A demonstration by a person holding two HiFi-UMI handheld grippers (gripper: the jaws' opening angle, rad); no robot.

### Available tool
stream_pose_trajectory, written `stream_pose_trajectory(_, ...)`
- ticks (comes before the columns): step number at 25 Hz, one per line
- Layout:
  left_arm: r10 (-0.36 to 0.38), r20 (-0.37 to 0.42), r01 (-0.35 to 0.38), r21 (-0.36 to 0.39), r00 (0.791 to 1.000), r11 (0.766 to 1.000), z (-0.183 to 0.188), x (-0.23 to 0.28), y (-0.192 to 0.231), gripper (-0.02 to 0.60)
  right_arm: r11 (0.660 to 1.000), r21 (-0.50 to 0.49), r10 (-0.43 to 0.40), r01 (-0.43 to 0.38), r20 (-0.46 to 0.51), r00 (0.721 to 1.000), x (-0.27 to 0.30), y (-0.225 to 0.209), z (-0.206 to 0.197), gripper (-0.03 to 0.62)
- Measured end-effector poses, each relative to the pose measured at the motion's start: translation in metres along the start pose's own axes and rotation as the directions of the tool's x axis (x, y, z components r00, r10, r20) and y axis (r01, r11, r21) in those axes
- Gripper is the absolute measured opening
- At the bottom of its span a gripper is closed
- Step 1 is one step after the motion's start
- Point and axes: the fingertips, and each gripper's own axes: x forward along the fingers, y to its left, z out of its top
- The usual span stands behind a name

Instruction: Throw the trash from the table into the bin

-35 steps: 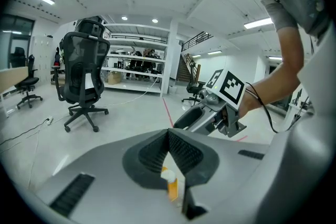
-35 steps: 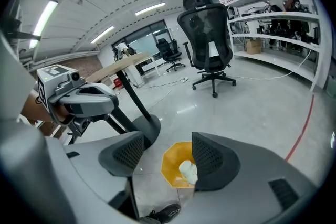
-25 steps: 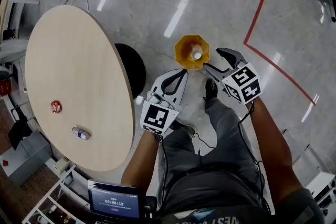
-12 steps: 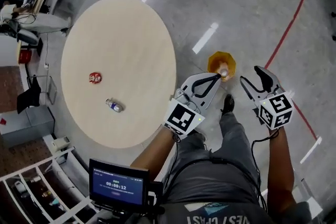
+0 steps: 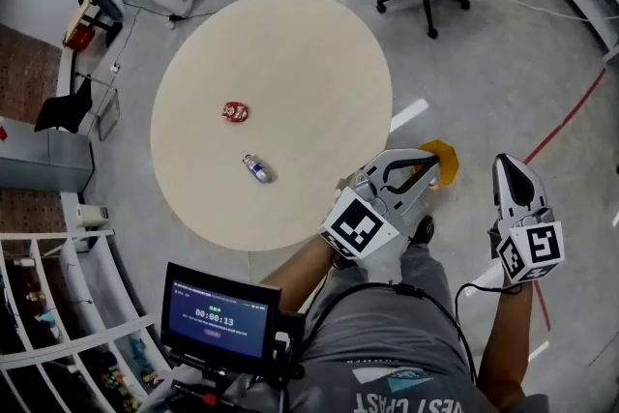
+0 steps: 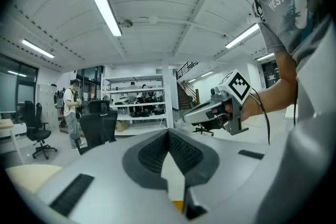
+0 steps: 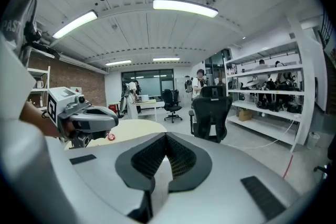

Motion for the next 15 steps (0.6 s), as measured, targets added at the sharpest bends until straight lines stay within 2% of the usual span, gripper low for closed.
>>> stream_pose_trajectory(2, 0.019, 0.012, -0.019, 0.013, 1.000, 1.000, 0.003, -0.017, 0.002, 0.041, 1.000, -0.021, 0.011, -0.011, 0.022, 1.000, -0.002, 0.016, 0.009, 0.011)
stream_pose_trajectory(8, 0.090, 0.064, -0.092, 0.033, 0.994, 0.995, 0.042, -0.105, 0.019, 0.041, 0.993, -0.104, 0.063, -0.059, 0.036, 0.997, -0.005, 0.090, 0.061, 0.009)
stream_pose_trajectory(15, 0.208, 0.115, -0.211, 0.009, 0.971, 0.978, 0.057, -0.207, 0.038, 0.041, 0.981, -0.175, 0.092, -0.083, 0.047, 0.995, -0.010, 0.159, 0.090, 0.009)
